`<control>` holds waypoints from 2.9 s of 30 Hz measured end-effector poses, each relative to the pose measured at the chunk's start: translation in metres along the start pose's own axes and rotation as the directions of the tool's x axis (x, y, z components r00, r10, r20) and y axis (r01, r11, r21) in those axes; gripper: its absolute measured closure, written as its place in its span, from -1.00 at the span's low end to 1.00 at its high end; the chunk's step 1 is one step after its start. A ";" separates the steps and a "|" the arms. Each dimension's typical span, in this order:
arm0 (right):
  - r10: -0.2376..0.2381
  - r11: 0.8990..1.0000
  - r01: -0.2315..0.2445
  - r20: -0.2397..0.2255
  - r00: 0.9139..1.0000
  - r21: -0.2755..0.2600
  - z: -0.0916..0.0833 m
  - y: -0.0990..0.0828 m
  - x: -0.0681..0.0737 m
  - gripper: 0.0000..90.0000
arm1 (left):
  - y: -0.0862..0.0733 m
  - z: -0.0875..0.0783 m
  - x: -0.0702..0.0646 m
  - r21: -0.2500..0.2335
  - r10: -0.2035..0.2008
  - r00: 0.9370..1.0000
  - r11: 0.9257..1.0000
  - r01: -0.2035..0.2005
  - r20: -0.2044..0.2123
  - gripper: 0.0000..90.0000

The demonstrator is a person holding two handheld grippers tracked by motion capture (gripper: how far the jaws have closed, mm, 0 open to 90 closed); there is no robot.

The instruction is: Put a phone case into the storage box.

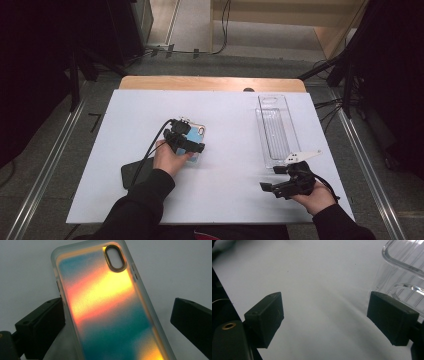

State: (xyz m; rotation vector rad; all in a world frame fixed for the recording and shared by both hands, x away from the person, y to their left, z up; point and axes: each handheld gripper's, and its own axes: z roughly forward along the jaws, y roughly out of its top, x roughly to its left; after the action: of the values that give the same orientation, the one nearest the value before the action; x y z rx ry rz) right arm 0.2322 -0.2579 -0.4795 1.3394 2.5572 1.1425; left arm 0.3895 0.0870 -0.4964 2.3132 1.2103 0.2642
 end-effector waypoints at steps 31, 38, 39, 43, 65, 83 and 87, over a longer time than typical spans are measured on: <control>0.000 1.000 0.000 0.006 1.000 0.003 0.000 0.000 0.000 -0.73 | 0.002 -0.004 -0.008 0.013 -0.091 0.991 0.996 0.092 -0.096 -0.67; -0.002 1.000 0.002 0.007 1.000 0.004 0.000 0.000 0.000 -0.73 | 0.002 -0.005 -0.008 0.015 -0.102 0.990 0.994 0.104 -0.093 -0.65; -0.002 1.000 0.002 0.007 1.000 0.004 0.000 0.000 0.000 -0.73 | 0.002 -0.006 -0.007 0.016 -0.102 0.991 0.995 0.103 -0.090 -0.65; -0.003 1.000 0.002 0.007 1.000 0.002 0.000 0.000 0.000 -0.73 | 0.003 -0.007 -0.005 0.012 -0.114 0.991 0.993 0.115 -0.071 -0.65; -0.001 1.000 0.001 0.003 1.000 0.000 0.000 0.000 0.000 -0.73 | 0.013 -0.037 0.004 -0.039 -0.127 0.990 0.991 0.130 0.062 -0.63; 0.018 1.000 -0.018 -0.001 1.000 -0.024 -0.002 0.003 0.003 -0.73 | 0.006 -0.080 -0.002 -0.083 -0.094 0.970 0.990 0.115 0.222 -0.63; 0.027 0.999 -0.027 -0.007 1.000 -0.040 -0.002 0.005 0.005 -0.73 | -0.001 -0.084 -0.007 -0.092 -0.091 0.963 0.989 0.118 0.255 -0.63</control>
State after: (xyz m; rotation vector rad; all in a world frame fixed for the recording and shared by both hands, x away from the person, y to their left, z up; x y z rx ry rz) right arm 0.2321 -0.2540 -0.4731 1.3677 2.5142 1.1981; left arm 0.3516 0.1110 -0.4247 2.1095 1.1563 -0.0029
